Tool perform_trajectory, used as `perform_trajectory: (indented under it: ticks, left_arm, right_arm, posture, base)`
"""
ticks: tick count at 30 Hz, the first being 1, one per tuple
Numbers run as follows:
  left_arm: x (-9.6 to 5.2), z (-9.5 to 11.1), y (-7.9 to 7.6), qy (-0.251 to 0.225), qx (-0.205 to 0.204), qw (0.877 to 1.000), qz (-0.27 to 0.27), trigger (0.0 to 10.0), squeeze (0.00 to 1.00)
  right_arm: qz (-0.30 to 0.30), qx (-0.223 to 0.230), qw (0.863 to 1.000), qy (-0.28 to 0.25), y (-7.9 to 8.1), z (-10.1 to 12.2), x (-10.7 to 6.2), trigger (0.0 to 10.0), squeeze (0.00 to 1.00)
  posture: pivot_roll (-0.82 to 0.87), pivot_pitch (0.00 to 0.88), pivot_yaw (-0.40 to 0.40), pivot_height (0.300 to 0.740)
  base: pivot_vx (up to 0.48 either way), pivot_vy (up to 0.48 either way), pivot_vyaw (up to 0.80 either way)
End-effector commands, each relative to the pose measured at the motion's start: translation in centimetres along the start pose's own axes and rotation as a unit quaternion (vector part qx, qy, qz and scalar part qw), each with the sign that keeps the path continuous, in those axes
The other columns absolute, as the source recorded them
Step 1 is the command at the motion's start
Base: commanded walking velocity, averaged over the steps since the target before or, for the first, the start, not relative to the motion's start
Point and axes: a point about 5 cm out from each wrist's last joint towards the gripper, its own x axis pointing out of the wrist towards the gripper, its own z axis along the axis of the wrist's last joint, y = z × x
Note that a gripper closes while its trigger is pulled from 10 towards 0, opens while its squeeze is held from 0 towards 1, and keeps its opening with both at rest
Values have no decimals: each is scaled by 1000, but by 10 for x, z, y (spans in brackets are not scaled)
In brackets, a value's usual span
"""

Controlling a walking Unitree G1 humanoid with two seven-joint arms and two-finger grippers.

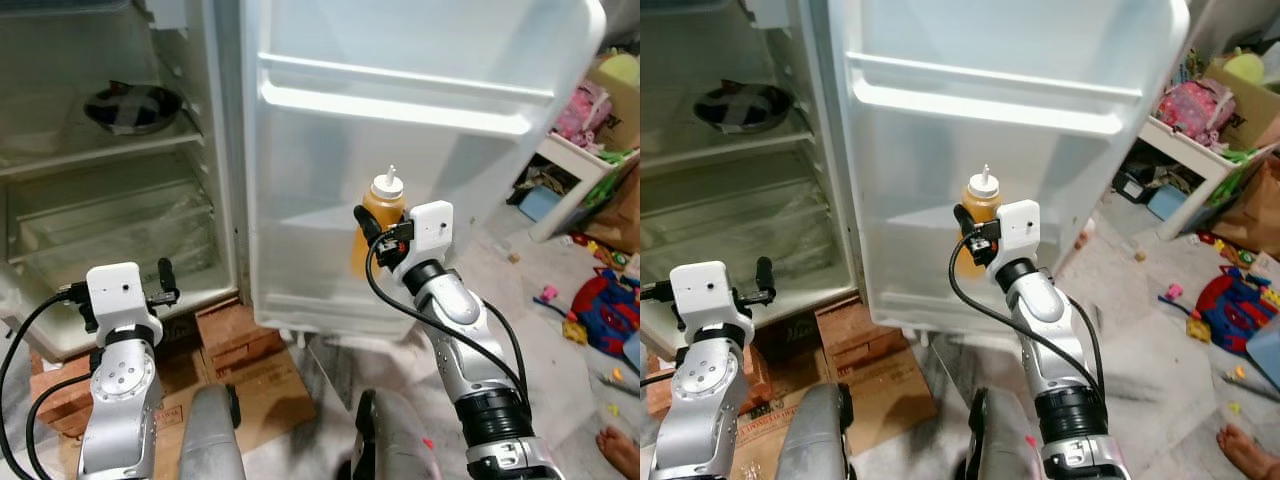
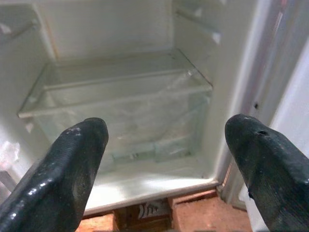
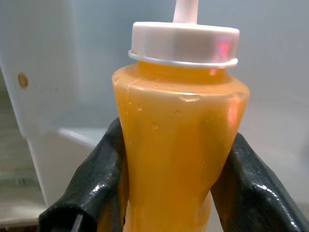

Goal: Restocking fridge

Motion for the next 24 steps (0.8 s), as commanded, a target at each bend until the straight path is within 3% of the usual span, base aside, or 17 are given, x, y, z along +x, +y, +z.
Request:
perform_trajectory:
  ticks: [1, 5, 14, 24]
  left_arm:
    - [-1, 1, -2, 0, 6, 1000, -5, 10000, 0]
    - [-1, 1, -3, 1, 6, 1000, -7, 10000, 0]
    - [-2, 1, -5, -1, 9, 1000, -15, 10000, 0]
    - [-2, 5, -8, -10, 10, 1000, -25, 10000, 0]
  right_arm:
    - [-3, -2, 1000, -7, -3, 3, -1, 10000, 0]
    - [-1, -1, 1000, -6, -3, 2, -1, 10000, 0]
    - [1, -6, 1000, -4, -4, 2, -1, 10000, 0]
    - [66, -56, 996, 15, 3, -8, -5, 10000, 0]
  posture:
    - [69, 0, -87, 531]
    - [70, 0, -87, 506]
    - [67, 0, -87, 502]
    - [63, 31, -84, 502]
  base:
    - [0, 0, 0]
    - [0, 0, 0]
    - [0, 0, 0]
    - [84, 0, 0]
